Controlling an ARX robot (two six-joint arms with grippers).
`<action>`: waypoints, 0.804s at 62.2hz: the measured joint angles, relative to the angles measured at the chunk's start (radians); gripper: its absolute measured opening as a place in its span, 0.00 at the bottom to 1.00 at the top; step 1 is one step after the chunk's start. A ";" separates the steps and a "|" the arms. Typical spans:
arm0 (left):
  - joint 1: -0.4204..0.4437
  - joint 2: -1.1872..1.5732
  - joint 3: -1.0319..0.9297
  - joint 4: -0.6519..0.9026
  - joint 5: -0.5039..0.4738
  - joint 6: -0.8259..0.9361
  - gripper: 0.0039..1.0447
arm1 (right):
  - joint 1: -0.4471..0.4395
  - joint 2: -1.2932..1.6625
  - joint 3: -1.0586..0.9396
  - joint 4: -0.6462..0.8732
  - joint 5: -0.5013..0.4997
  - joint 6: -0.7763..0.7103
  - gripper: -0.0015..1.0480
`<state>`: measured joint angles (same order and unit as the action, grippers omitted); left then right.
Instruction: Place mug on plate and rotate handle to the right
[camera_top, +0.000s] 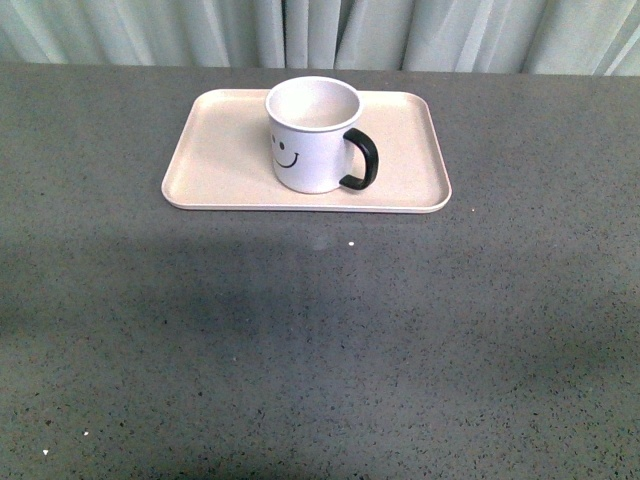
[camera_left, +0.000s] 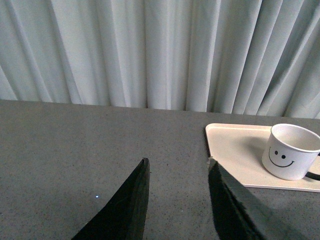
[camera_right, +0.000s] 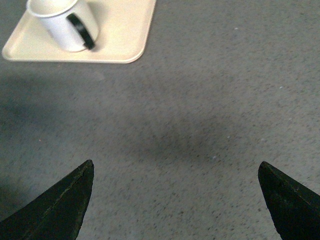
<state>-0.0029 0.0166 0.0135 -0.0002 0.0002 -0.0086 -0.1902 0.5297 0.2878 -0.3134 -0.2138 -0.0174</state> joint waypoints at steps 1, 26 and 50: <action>0.000 0.000 0.000 0.000 0.000 0.000 0.49 | -0.013 0.055 0.026 0.030 -0.002 -0.007 0.91; 0.000 0.000 0.000 0.000 0.000 0.002 0.91 | 0.146 0.983 0.615 0.226 0.047 0.024 0.91; 0.000 -0.001 0.000 0.000 0.000 0.002 0.91 | 0.378 1.435 1.082 0.047 0.144 0.114 0.91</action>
<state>-0.0029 0.0158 0.0132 -0.0002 0.0002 -0.0063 0.1883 1.9652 1.3701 -0.2661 -0.0700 0.0971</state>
